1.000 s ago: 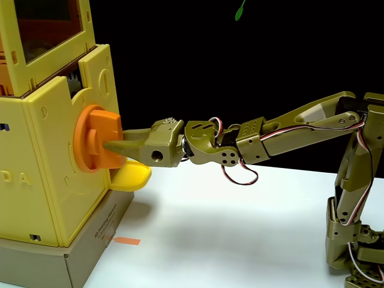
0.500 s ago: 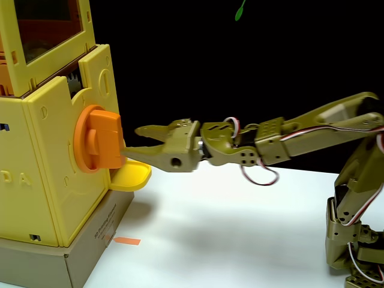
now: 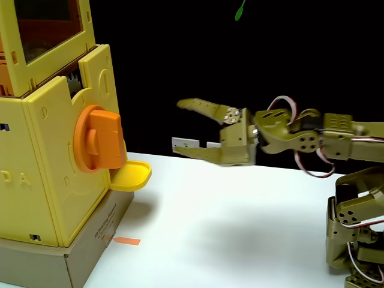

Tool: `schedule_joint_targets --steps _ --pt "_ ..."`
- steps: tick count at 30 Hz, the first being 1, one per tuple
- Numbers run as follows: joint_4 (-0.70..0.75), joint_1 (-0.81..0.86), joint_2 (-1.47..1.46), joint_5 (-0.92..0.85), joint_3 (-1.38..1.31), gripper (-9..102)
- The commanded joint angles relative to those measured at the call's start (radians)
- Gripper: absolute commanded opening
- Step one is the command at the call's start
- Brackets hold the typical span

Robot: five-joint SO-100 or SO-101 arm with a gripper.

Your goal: Turn the button of vending machine.

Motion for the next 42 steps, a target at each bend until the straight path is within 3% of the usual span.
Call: schedule_joint_targets --steps 1,8,13,20,26,32,42 --pt "0.120 0.028 0.095 -0.328 -0.063 41" --pt "0.224 0.054 0.190 -0.833 -0.121 47" --pt "0.207 0.054 0.192 -1.213 -0.130 49" --pt "0.193 0.052 0.114 -1.536 -0.130 54" --pt "0.035 0.040 -0.087 -1.743 -0.129 53" --pt "-0.284 0.023 -0.360 -1.974 -0.110 48" --pt "-0.675 0.029 -0.629 -2.017 -0.132 45"
